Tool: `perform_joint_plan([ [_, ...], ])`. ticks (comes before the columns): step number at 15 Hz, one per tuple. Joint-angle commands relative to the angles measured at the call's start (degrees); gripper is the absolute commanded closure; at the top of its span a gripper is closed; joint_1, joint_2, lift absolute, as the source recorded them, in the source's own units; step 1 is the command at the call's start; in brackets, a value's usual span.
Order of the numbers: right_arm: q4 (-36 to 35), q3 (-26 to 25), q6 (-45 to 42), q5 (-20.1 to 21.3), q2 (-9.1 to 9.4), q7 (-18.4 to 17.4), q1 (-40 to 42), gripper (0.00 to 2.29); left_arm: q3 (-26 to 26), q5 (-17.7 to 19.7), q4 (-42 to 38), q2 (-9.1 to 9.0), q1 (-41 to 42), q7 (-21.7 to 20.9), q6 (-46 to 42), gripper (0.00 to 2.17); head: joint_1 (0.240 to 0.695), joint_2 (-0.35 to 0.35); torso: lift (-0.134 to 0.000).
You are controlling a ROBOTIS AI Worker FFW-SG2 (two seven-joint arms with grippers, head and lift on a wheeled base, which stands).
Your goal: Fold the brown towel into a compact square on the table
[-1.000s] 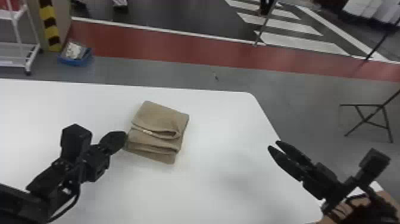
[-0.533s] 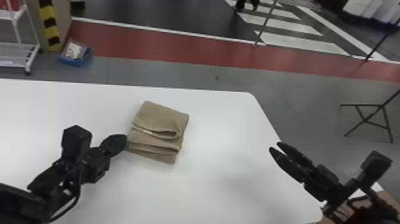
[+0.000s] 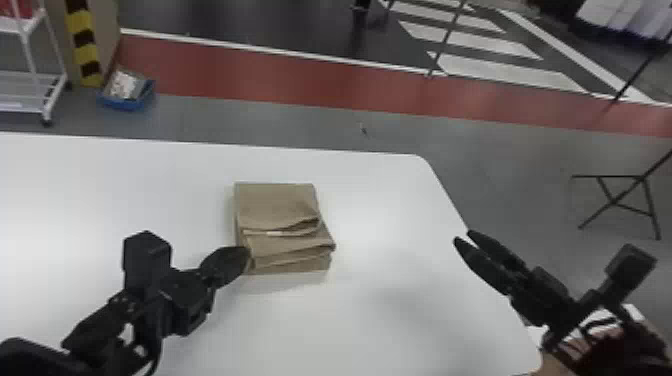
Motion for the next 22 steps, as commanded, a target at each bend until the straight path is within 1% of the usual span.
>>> perform_joint_plan([
  [1,-0.08,1.62,2.80,2.11,-1.52,-0.44,-3.71,0.11,-1.14,1.14,-2.48,-0.27,1.57,-0.25,1.32,1.72,0.695,-0.350,-0.124],
  [2,-0.17,3.37,2.80,4.05,-2.31,-1.14,-5.64,0.11,-0.88,1.23,-4.32,-0.18,1.92,-1.31,3.96,1.72,0.695,-0.350,-0.124],
  [3,-0.08,5.22,2.62,6.51,-2.57,-1.49,-7.40,0.13,-0.26,1.41,-6.35,0.17,2.18,-1.40,5.54,1.72,0.695,-0.350,-0.124],
  [4,-0.08,7.68,2.62,10.38,-2.57,-1.67,-9.86,0.16,0.53,1.41,-7.58,0.35,2.54,-0.87,5.71,1.72,0.695,-0.350,-0.124],
  [6,0.45,13.92,0.69,18.81,-2.57,-5.36,-12.50,0.17,3.78,1.49,-8.72,1.58,2.80,1.59,5.19,1.72,0.695,-0.350,-0.124],
  [8,1.94,19.63,-2.30,27.25,-2.57,-5.89,-15.84,0.18,6.15,1.49,-8.72,2.72,2.80,4.85,4.31,1.72,0.695,-0.350,-0.124],
  [9,2.56,21.66,-1.95,30.94,-2.57,-5.80,-17.42,0.18,6.59,1.49,-8.72,2.99,2.89,5.81,3.96,1.72,0.695,-0.350,-0.124],
  [10,4.67,24.12,-4.06,35.16,-3.10,-3.95,-20.06,0.18,7.82,1.41,-8.72,3.16,3.77,6.95,3.96,1.72,0.695,-0.287,-0.124],
  [11,6.95,26.14,-9.33,37.71,-3.89,-2.02,-21.82,0.18,8.17,1.32,-8.72,3.25,3.94,7.66,3.60,1.72,0.695,-0.260,-0.124],
  [12,8.01,28.86,-10.38,40.70,-4.86,-0.35,-23.49,0.18,8.96,1.32,-8.45,3.25,4.21,7.92,3.60,1.72,0.695,-0.238,-0.124],
  [13,8.53,31.15,-13.20,44.39,-4.94,2.02,-24.45,0.18,9.40,1.32,-8.10,3.34,4.21,7.92,3.60,1.72,0.695,-0.214,-0.124],
  [14,8.53,33.43,-16.01,48.96,-4.94,3.69,-24.63,0.22,10.11,1.32,-7.84,3.25,4.21,8.10,3.78,1.72,0.695,-0.192,-0.124],
  [15,8.45,35.01,-18.12,52.30,-4.94,5.63,-24.80,0.32,10.63,1.49,-7.66,3.34,4.12,8.10,3.78,1.72,0.695,-0.154,-0.124],
  [16,8.36,36.77,-19.00,55.46,-4.94,7.82,-24.98,0.41,10.99,1.49,-7.66,3.34,3.94,8.01,3.96,1.72,0.695,-0.135,-0.124],
  [17,8.18,38.35,-21.46,58.19,-5.03,9.76,-25.07,0.41,11.07,1.58,-7.58,3.34,3.50,8.01,4.31,1.72,0.695,-0.119,-0.124],
  [18,8.18,39.59,-23.57,60.47,-5.03,10.99,-25.07,0.41,11.07,1.58,-7.58,3.34,3.24,8.01,4.83,1.72,0.695,-0.105,-0.124],
  [19,8.09,41.34,-23.74,64.43,-5.21,11.52,-25.07,0.41,11.07,1.67,-7.58,3.34,3.06,8.01,5.01,1.72,0.695,-0.091,-0.124],
  [20,8.18,43.01,-23.74,68.30,-5.29,11.69,-25.24,0.50,11.07,1.58,-7.58,3.34,3.06,8.01,5.19,1.72,0.695,-0.071,-0.124],
  [21,8.27,43.89,-23.57,70.23,-5.29,12.13,-25.77,0.59,11.07,1.49,-7.58,3.25,3.06,8.01,5.54,1.72,0.695,-0.065,-0.124],
  [22,8.45,44.24,-23.57,71.20,-5.29,12.04,-26.03,0.59,11.07,1.41,-7.58,3.25,3.06,8.10,5.89,1.72,0.695,-0.062,-0.124],
])
